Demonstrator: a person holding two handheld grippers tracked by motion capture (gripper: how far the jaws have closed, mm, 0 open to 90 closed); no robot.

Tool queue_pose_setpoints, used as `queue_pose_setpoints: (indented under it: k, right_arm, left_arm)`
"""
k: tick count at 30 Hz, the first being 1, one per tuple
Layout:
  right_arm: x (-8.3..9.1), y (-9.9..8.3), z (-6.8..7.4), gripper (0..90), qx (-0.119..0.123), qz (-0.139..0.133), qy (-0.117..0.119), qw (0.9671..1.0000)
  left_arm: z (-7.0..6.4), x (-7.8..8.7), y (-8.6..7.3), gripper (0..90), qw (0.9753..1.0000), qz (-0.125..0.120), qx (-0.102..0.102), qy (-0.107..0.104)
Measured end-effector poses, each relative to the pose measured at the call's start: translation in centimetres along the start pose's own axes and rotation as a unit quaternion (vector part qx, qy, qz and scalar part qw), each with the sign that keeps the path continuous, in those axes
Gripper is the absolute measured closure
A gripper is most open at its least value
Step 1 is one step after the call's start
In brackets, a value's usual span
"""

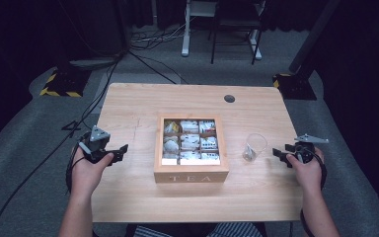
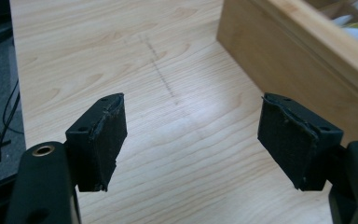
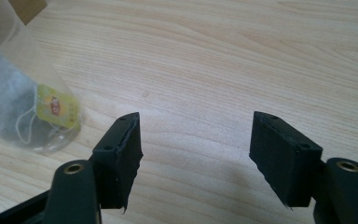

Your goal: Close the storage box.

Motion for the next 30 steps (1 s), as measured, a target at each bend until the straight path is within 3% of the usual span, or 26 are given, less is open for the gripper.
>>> queue_pose_setpoints:
  k: [6, 13, 18, 23, 30]
  right_arm:
    - [-0.3, -0.7, -0.2, 34.0, 0.011, 0.003, 0.001, 0.9999]
    - [-0.8, -0.9, -0.1, 32.6, 0.017, 0.003, 0.001, 0.9998]
    - [-1.2, -1.2, 0.0, 31.8, 0.022, 0.003, -0.001, 0.9997]
    - [-1.5, -1.3, 0.0, 29.7, 0.03, -0.002, -0.004, 0.9995]
    - [-1.7, -1.3, 0.1, 25.9, 0.042, 0.001, -0.008, 0.9991]
  left_arm:
    - [1.5, -1.6, -1.5, 23.8, 0.9996, 0.0, 0.027, 0.012]
    - [2.6, -3.1, -3.2, 23.9, 0.9993, 0.005, 0.029, 0.023]
    - [2.8, -4.0, -4.2, 23.9, 0.999, 0.011, 0.035, 0.026]
    - [3.0, -4.6, -4.8, 24.0, 0.9989, 0.025, 0.023, 0.033]
    - [2.8, -5.3, -5.3, 23.8, 0.9986, 0.035, 0.023, 0.033]
Point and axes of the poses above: each handheld gripper's, and its own axes: x roughly backward along the jaws, y roughly out of its top, z roughly to its left, the point moved 8 cm from there along -x, roughly forward along the jaws, and after that the axes turned 11 degrees about -z, right-handed, at the moved point
